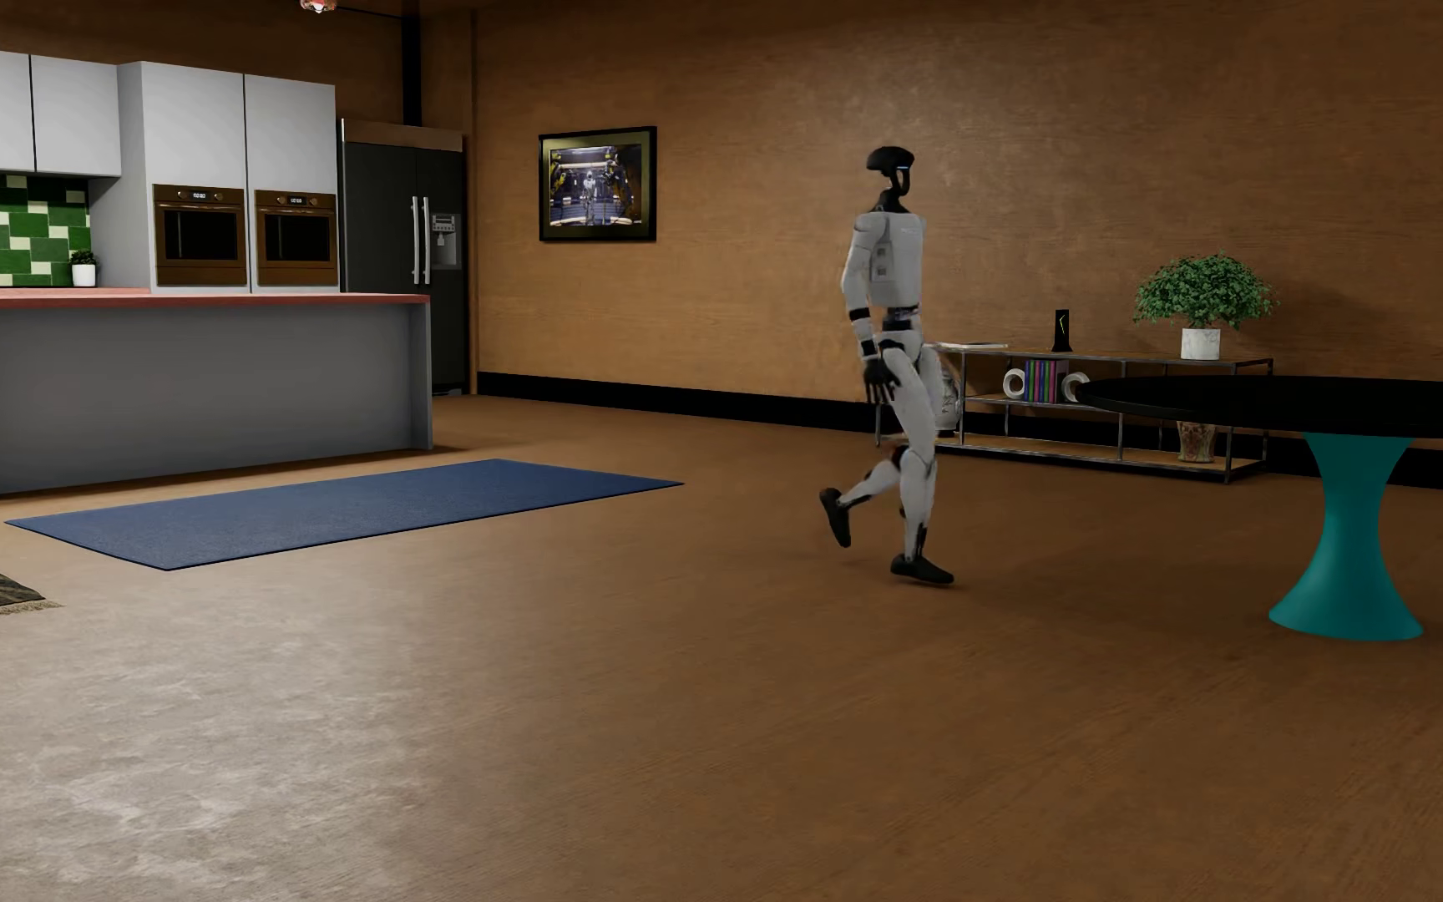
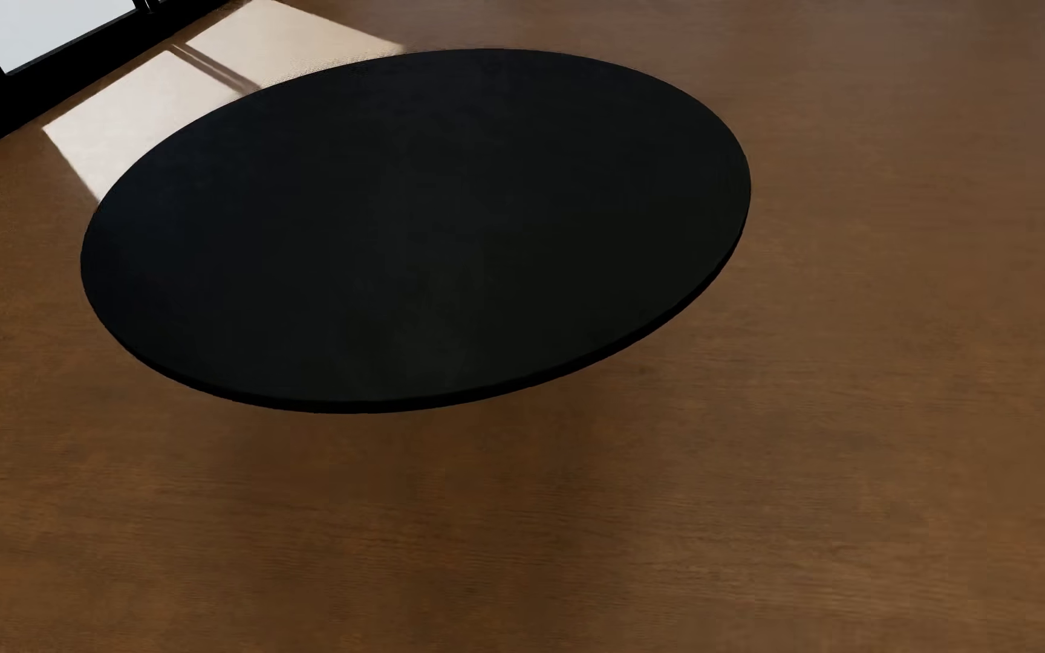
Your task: Head to the dark table
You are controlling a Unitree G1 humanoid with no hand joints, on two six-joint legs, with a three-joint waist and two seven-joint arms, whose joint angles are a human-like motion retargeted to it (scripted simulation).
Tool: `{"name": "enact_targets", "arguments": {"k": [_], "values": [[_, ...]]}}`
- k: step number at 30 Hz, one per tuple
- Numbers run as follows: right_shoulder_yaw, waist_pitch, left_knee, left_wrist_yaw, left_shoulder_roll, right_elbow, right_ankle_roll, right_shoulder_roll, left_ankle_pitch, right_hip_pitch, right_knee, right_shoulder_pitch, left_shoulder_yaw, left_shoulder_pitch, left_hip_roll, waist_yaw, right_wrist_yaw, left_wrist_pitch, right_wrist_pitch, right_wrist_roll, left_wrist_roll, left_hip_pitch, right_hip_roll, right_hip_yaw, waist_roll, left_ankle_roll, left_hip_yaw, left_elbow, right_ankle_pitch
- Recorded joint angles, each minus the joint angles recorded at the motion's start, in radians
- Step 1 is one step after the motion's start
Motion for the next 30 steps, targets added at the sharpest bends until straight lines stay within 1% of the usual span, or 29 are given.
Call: {"name": "enact_targets", "arguments": {"k": [2,3,4,6,8,9,10,11,12,14,16,17,19,21,23,27,30], "values": [[-0.122,0.007,0.149,0.0,-0.013,-0.095,0.0,-0.043,-0.165,0.061,-0.007,-0.068,-0.032,0.058,0.005,0.051,0.0,0.0,0.0,0.0,0.0,-0.126,0.012,0.0,0.016,0.0,0.0,0.024,-0.05],[-0.179,0.014,0.178,0.0,-0.017,-0.133,0.0,-0.059,-0.243,0.091,-0.01,-0.103,-0.037,0.078,-0.001,0.074,0.0,0.0,0.0,0.0,0.0,-0.176,0.013,0.0,0.018,0.0,0.0,0.026,-0.069],[-0.233,0.024,0.174,0.0,-0.02,-0.167,0.0,-0.072,-0.299,0.123,-0.013,-0.134,-0.034,0.089,-0.005,0.093,0.0,0.0,0.0,0.0,0.0,-0.217,0.012,0.0,0.02,0.0,0.0,0.022,-0.089],[-0.321,0.041,0.061,0.0,-0.021,-0.232,0.0,-0.087,-0.342,0.176,-0.019,-0.18,-0.014,0.095,-0.014,0.126,0.0,0.0,0.0,0.0,0.0,-0.265,0.008,0.0,0.016,0.0,0.0,0.001,-0.123],[-0.343,0.045,-0.15,0.0,-0.021,-0.282,0.0,-0.085,-0.334,0.205,-0.02,-0.212,0.002,0.08,-0.023,0.148,0.0,0.0,0.0,0.0,0.0,-0.264,0.003,0.0,0.003,0.0,0.0,-0.023,-0.149],[-0.337,0.041,-0.26,0.0,-0.021,-0.301,0.0,-0.079,-0.313,0.214,-0.019,-0.221,0.007,0.065,-0.027,0.149,0.0,0.0,0.0,0.0,0.0,-0.251,0.001,0.0,-0.003,0.0,0.0,-0.034,-0.164],[-0.323,0.037,-0.351,0.0,-0.02,-0.316,0.0,-0.07,-0.264,0.221,-0.019,-0.225,0.008,0.045,-0.03,0.145,0.0,0.0,0.0,0.0,0.0,-0.235,-0.001,0.0,-0.01,0.0,0.0,-0.044,-0.176],[-0.306,0.034,-0.408,0.0,-0.019,-0.323,0.0,-0.057,-0.205,0.227,-0.018,-0.225,0.004,0.019,-0.033,0.139,0.0,0.0,0.0,0.0,0.0,-0.219,-0.003,0.0,-0.015,0.0,0.0,-0.054,-0.183],[-0.284,0.035,-0.432,0.0,-0.017,-0.32,0.0,-0.042,-0.174,0.234,-0.019,-0.222,-0.001,-0.011,-0.035,0.13,0.0,0.0,0.0,0.0,0.0,-0.201,-0.004,0.0,-0.019,0.0,0.0,-0.064,-0.188],[-0.224,0.036,-0.459,0.0,-0.009,-0.269,0.0,-0.007,-0.176,0.252,-0.025,-0.203,0.005,-0.08,-0.033,0.106,0.0,0.0,0.0,0.0,0.0,-0.16,-0.009,0.0,-0.029,0.0,0.0,-0.094,-0.195],[-0.141,0.026,-0.495,0.0,0.004,-0.17,0.0,0.022,-0.183,0.265,-0.033,-0.168,0.043,-0.138,-0.037,0.078,0.0,0.0,0.0,0.0,0.0,-0.131,-0.021,0.0,-0.038,0.0,0.0,-0.16,-0.213],[-0.08,0.021,-0.511,0.0,0.012,-0.098,0.0,0.032,-0.185,0.274,-0.04,-0.155,0.019,-0.186,-0.023,0.062,0.0,0.0,0.0,0.0,0.0,-0.114,-0.013,0.0,-0.033,0.0,0.0,-0.142,-0.22],[0.013,0.018,-0.549,0.0,0.02,0.017,0.0,0.045,-0.188,0.293,-0.045,-0.108,0.043,-0.244,-0.024,0.044,0.0,0.0,0.0,0.0,0.0,-0.078,-0.012,0.0,-0.027,0.0,0.0,-0.185,-0.235],[0.081,0.017,-0.567,0.0,0.024,0.11,0.0,0.051,-0.182,0.315,-0.046,-0.054,0.061,-0.29,-0.029,0.026,0.0,0.0,0.0,0.0,0.0,-0.055,-0.017,0.0,-0.026,0.0,0.0,-0.219,-0.249],[0.088,0.014,-0.567,0.0,0.028,0.163,0.0,0.054,-0.185,0.339,-0.04,0.005,0.072,-0.31,-0.033,0.012,0.0,0.0,0.0,0.0,0.0,-0.042,-0.024,0.0,-0.026,0.0,0.0,-0.241,-0.257],[0.02,0.0,-0.568,0.0,0.028,0.18,0.0,0.05,-0.211,0.359,-0.052,0.083,0.069,-0.28,-0.041,-0.013,0.0,0.0,0.0,0.0,0.0,-0.014,-0.026,0.0,-0.028,0.0,0.0,-0.219,-0.264],[-0.054,-0.006,-0.572,0.0,0.022,0.159,0.0,0.048,-0.236,0.363,-0.055,0.081,0.04,-0.23,-0.047,-0.011,0.0,0.0,0.0,0.0,0.0,0.003,-0.032,0.0,-0.026,0.0,0.0,-0.176,-0.265]]}}
